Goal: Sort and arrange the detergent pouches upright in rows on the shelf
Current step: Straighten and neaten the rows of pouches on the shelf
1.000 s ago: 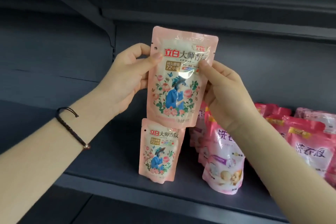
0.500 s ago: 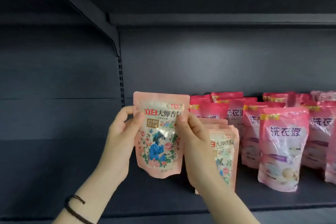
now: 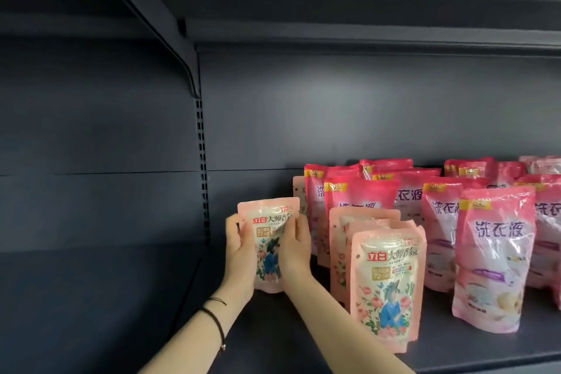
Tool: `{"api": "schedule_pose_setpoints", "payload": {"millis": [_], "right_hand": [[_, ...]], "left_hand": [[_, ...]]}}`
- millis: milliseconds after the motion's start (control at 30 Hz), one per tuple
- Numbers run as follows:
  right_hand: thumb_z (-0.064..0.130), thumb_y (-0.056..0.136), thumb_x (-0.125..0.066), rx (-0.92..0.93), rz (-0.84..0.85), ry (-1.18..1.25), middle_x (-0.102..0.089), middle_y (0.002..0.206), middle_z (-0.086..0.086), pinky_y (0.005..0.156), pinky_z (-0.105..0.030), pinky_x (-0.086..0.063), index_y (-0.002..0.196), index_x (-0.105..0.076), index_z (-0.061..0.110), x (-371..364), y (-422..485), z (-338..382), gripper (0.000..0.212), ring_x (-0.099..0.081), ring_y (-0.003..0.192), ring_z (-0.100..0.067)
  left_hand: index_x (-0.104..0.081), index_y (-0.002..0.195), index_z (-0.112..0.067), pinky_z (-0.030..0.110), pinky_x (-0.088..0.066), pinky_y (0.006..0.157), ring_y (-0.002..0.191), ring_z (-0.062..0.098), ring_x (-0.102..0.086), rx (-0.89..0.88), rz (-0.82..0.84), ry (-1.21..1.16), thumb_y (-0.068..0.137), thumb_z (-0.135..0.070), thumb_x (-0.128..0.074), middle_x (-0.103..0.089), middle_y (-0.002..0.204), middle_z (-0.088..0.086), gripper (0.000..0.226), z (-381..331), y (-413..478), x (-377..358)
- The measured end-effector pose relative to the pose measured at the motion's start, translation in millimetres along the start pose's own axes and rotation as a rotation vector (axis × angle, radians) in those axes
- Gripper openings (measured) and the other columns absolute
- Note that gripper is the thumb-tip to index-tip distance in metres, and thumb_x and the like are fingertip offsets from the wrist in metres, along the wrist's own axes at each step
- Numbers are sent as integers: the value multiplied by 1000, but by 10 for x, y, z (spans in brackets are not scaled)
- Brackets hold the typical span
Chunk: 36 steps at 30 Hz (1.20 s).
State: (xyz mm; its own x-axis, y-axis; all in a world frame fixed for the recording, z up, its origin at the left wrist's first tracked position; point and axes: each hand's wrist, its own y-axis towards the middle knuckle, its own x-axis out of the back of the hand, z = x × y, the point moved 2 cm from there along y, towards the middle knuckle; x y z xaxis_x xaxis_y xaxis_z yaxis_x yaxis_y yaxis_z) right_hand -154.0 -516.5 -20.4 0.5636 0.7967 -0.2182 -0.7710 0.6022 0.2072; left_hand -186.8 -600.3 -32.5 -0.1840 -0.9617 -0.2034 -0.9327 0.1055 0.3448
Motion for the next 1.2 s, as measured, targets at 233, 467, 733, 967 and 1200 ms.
{"api": "schedule_pose_setpoints", "payload": {"millis": [233,467,733,967,1200], "right_hand": [[22,94,-56,-77,-51,-388,-22,157,-3,118,-41,-25,152,-9,23,67,209,-366,75,-24,144,-26],[11,89,-59,-41,-28,-603,-23,153,-10,117,-38,-26,150,-17,17,95,302,-533,74,-26,142,-27],[15,92,-56,-198,-151,-632,-30,150,-7,109,-33,-35,148,-19,18,-76,638,-587,68,-38,136,-23],[24,88,-63,-126,-118,-767,-43,142,-3,107,-40,-42,139,-35,23,-135,754,-672,58,-45,131,-24],[26,90,-62,-146,-22,-791,-56,127,0,95,-39,-51,125,-46,28,-119,743,-668,38,-56,117,-22]], "left_hand": [[-33,125,-40,20,-54,67,95,4,-65,-2,149,215,99,-29,-47,-60,115,-10,31,302,287,-68],[-50,106,-31,16,-49,73,98,10,-62,-10,206,643,95,-13,-52,-61,106,-10,22,600,390,173],[-53,112,-12,18,-43,66,89,14,-59,34,144,697,97,-15,-48,-64,110,7,16,661,711,-5],[-54,114,-9,22,-41,70,90,14,-53,21,103,701,97,-14,-48,-63,115,10,18,705,822,46],[-54,116,-7,27,-44,74,102,24,-60,52,116,754,97,-11,-47,-62,119,13,20,687,856,137]]}}
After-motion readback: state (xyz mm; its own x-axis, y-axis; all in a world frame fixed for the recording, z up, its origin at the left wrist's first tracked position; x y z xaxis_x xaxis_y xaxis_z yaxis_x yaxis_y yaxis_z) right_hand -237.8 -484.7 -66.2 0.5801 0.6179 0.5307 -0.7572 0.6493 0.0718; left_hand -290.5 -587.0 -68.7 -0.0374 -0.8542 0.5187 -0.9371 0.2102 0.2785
